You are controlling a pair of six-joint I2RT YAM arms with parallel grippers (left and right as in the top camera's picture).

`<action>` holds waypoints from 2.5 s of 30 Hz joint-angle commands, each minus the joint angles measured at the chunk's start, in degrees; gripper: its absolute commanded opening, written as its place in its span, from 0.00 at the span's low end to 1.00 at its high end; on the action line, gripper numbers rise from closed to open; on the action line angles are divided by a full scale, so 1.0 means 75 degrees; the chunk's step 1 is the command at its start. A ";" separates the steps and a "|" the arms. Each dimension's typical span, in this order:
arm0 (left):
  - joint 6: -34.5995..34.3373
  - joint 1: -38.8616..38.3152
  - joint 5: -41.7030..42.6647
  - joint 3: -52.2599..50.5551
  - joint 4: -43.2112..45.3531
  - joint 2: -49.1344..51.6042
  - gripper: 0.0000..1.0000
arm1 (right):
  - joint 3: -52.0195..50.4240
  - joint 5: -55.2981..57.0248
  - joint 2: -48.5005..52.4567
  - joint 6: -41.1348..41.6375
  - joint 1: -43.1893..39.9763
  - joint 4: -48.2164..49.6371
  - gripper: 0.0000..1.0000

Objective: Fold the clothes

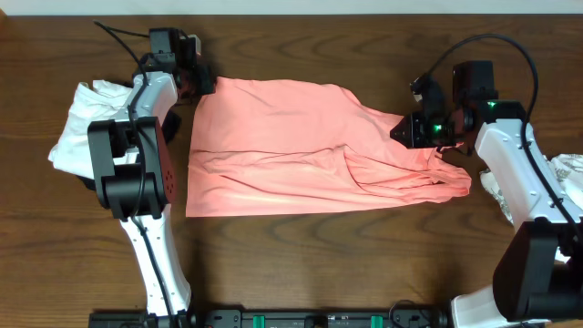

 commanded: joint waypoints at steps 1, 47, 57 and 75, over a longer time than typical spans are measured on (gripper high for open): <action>-0.0335 0.0099 -0.0111 0.0038 0.0055 0.0052 0.44 | 0.0157 0.0023 0.0006 -0.0146 -0.0032 -0.0009 0.14; -0.0306 0.0099 0.0128 -0.0216 -0.1603 -0.1323 0.06 | 0.0157 0.0017 0.0006 -0.0146 -0.0029 -0.0032 0.14; -0.0303 0.0090 -0.0044 -0.0219 -0.2276 -0.1612 0.06 | 0.0157 0.0020 0.0006 -0.0146 -0.0029 -0.0184 0.14; 0.0361 0.0545 0.0825 -0.0210 -0.0055 -0.0122 0.69 | 0.0157 0.0017 0.0006 -0.0146 -0.0029 -0.0236 0.14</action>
